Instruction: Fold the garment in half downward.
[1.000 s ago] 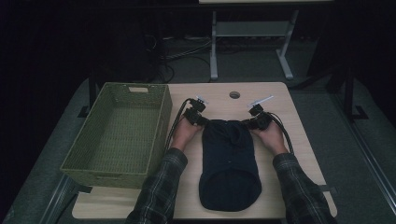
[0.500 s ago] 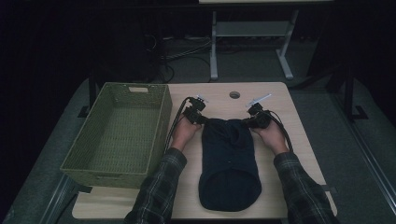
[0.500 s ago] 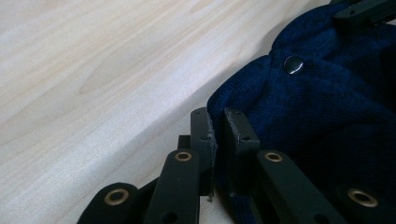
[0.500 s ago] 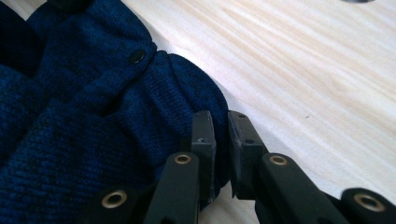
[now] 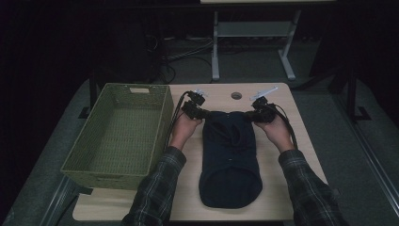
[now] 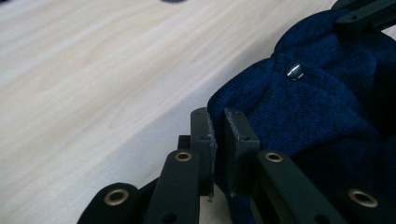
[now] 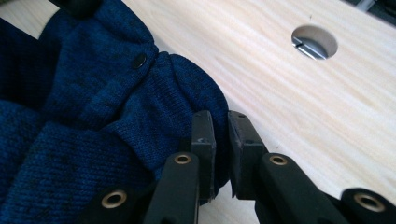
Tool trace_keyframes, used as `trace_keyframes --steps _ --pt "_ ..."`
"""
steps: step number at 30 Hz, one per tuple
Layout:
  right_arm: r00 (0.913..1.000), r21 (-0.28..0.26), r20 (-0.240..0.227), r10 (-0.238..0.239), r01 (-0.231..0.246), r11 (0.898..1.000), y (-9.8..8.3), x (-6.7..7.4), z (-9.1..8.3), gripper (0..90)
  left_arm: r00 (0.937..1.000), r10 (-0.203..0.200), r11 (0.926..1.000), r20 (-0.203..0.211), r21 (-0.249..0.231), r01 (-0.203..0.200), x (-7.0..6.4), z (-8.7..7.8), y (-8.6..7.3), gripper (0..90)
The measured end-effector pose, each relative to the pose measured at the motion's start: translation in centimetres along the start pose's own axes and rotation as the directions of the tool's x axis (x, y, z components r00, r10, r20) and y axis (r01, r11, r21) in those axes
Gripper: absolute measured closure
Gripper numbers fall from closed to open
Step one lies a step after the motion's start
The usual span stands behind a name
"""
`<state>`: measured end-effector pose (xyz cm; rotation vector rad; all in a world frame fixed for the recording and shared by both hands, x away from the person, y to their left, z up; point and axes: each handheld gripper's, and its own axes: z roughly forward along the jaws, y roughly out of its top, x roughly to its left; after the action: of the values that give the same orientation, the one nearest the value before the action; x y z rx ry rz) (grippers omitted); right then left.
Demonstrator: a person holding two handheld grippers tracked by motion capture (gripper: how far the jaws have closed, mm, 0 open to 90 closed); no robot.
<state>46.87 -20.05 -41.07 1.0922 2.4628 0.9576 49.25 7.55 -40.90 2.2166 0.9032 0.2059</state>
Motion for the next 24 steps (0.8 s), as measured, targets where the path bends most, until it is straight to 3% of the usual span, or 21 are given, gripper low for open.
trace_keyframes --steps 11,20,24 --pt "0.9987 -0.052 0.034 -0.039 0.041 0.998 1.7 0.4 -2.3 81.9 0.9950 0.078 0.9956 -0.062 -0.046 -0.081 -0.7 -2.4 2.3 83.1" --pt "0.9959 -0.109 0.066 -0.062 0.069 0.992 3.3 0.7 -4.2 81.9 0.9884 0.109 0.9879 -0.105 -0.098 -0.120 -1.2 -4.7 4.1 83.1" --pt "0.9955 -0.135 0.071 -0.062 0.072 0.988 3.5 1.0 -4.9 81.9 0.9871 0.115 0.9858 -0.112 -0.110 -0.127 -1.6 -5.2 3.9 83.1"
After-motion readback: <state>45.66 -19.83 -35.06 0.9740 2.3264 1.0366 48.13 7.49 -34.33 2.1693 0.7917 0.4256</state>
